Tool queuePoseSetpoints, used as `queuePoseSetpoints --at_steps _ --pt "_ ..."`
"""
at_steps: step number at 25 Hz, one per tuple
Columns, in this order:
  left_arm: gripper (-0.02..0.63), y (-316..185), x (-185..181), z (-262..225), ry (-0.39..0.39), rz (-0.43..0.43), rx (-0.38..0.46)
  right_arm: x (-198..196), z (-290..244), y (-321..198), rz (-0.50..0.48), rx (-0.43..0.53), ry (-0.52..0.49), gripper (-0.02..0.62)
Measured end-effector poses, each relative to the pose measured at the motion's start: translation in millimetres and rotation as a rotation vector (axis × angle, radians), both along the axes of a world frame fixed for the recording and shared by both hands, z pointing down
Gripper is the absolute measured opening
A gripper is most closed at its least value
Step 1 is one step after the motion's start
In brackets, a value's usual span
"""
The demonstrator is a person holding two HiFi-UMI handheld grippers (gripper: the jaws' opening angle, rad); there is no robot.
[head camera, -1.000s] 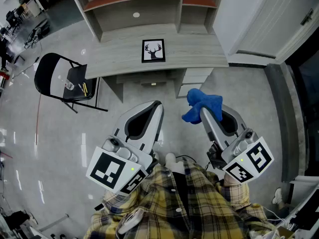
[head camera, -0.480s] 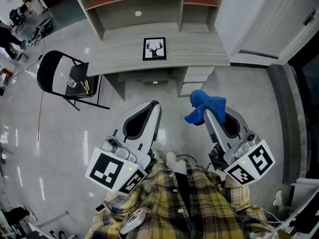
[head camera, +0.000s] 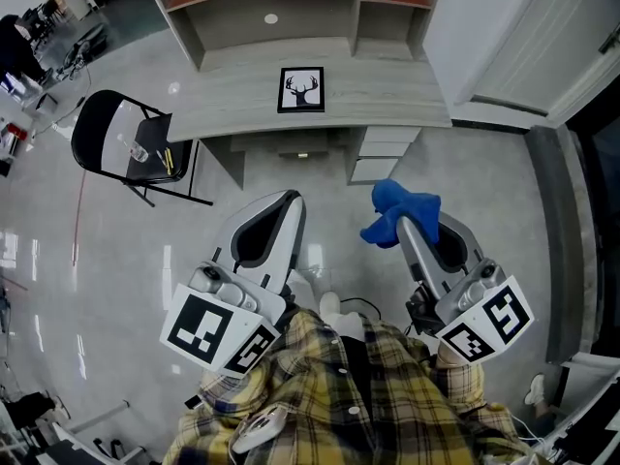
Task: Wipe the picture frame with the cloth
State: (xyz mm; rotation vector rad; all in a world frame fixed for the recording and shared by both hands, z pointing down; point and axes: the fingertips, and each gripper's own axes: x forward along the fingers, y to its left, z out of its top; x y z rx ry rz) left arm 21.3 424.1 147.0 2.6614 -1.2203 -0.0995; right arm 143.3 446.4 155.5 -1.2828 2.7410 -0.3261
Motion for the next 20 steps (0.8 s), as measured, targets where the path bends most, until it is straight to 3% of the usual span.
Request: queuePoseSetpoints --at_steps 5,10,20 --pt "0.003 -27.5 4.5 2.7 -0.002 0.004 -0.010 2.4 5.7 -25.7 -0.002 -0.017 0.012 0.042" --pt "0.005 -86.5 -5.7 5.3 0.005 0.020 -0.007 -11.5 11.2 -81.9 0.006 -0.025 0.030 0.043" --pt "0.003 -219.0 -63.8 0.6 -0.008 0.060 -0.013 -70.5 15.5 -215.1 0.041 -0.060 0.048 0.043"
